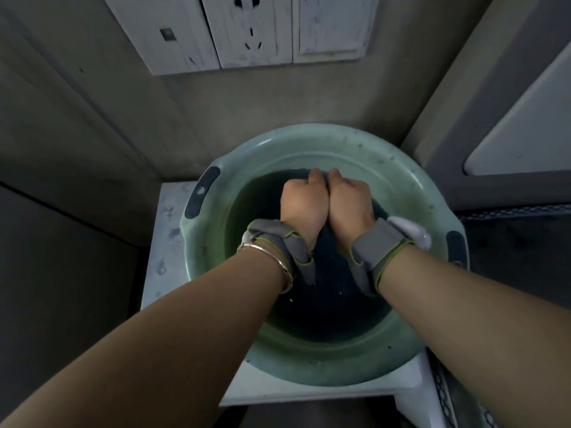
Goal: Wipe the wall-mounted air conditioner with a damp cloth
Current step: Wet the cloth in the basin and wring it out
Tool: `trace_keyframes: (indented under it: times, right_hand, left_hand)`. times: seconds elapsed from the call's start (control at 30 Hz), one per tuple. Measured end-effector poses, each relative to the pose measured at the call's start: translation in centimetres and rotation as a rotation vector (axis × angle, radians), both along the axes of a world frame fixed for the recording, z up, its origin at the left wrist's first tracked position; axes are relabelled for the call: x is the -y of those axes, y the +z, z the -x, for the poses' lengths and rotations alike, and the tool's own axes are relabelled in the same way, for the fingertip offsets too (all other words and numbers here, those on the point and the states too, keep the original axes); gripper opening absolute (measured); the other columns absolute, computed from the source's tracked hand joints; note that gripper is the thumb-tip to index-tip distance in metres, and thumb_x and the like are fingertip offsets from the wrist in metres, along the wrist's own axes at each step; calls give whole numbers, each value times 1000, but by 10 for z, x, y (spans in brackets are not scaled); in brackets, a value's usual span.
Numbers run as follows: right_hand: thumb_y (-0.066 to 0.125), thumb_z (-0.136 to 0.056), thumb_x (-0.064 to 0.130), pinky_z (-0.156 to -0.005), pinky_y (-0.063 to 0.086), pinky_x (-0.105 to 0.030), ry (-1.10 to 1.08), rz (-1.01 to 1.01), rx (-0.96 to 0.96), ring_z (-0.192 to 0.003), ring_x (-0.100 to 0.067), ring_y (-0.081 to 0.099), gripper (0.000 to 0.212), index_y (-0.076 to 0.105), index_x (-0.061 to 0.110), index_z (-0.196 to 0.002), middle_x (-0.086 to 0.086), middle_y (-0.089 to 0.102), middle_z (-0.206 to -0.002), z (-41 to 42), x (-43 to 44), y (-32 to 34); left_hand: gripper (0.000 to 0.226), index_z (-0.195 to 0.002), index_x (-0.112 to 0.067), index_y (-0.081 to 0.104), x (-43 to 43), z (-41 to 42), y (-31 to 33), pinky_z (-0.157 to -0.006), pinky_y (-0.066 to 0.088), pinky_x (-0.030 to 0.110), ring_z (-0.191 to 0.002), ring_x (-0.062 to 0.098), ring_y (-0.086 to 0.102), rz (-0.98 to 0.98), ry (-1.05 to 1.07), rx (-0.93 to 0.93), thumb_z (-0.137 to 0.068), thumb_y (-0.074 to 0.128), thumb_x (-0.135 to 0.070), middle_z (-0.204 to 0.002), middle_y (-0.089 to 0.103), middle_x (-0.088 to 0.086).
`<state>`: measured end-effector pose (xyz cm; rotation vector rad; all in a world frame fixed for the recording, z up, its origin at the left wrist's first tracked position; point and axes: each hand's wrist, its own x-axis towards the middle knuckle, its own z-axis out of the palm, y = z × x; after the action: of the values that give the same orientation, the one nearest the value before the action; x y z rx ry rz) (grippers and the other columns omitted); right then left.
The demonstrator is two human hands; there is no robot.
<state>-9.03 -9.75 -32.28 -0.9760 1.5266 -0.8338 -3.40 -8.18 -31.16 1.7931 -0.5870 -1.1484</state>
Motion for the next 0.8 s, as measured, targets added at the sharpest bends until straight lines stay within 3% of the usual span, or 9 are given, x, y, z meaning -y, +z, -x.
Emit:
trace_keyframes:
  times: [0.1,0.17,0.23,0.3,0.43,0.57,0.67,0.73,0.8]
  right_hand:
    - [39,-94,32,-78,40,-32,31,91,-138,-84,-24,55,40,55,17,-60,-12,64,-80,-1,-8,3]
    - [36,-94,39,-78,35,-28,72,75,-237,-90,-26,58,40,65,15,-84,-14,67,-97,3,-22,11]
    - [34,-92,48,-77,35,-25,95,-33,-237,-81,-21,56,41,60,18,-94,-6,61,-92,9,-38,10]
    - [41,-89,49,-71,41,-28,76,-179,-157,-74,-16,53,32,51,19,-86,3,54,-79,15,-56,21]
    - [60,-80,26,-83,47,-40,173,-327,-141,-89,-26,58,16,49,24,-69,1,56,-79,26,-78,77]
    - [62,-72,11,-75,44,-31,496,-372,-203,-83,-21,58,12,60,23,-72,-1,61,-82,26,-84,172]
    - [60,-76,7,-74,44,-33,709,-278,-327,-84,-24,57,6,61,13,-73,-2,58,-74,22,-82,273]
    - [57,-85,16,-62,37,-29,805,-203,-424,-68,-23,51,35,45,14,-51,-2,45,-56,17,-79,346]
    - [50,-91,28,-50,28,-27,852,-148,-529,-51,-20,38,49,34,16,-47,-3,36,-50,11,-71,421]
  left_hand:
    - [44,-61,-5,56,-4,-3,-4,-64,45,21,-73,26,55,-17,-62,123,-98,39,-22,-63,58,9]
    - [46,-72,0,64,-17,-4,2,-72,46,28,-79,29,60,-85,-94,135,-97,40,-31,-77,66,18]
    - [43,-76,-9,64,-36,-1,4,-77,46,32,-86,29,63,-188,-136,96,-93,42,-42,-86,66,13]
    - [41,-89,-12,58,-59,-2,22,-76,50,33,-91,30,63,-338,-183,69,-87,47,-50,-95,64,9]
    - [53,-123,-16,45,-98,-21,88,-76,54,36,-95,28,64,-434,-289,69,-81,64,-42,-108,61,3]
    - [33,-110,-4,60,-108,-46,178,-62,48,20,-73,18,58,-429,-342,6,-81,71,-15,-88,60,6]
    - [19,-93,2,68,-104,-61,275,-65,45,26,-76,28,60,-394,-517,176,-84,67,-15,-81,64,19]
    - [22,-78,1,70,-99,-69,344,-66,45,33,-86,38,64,-361,-584,319,-86,63,-19,-87,69,27]
    - [35,-58,-2,64,-90,-80,415,-61,46,34,-77,38,63,-326,-618,426,-87,62,-22,-70,67,24]
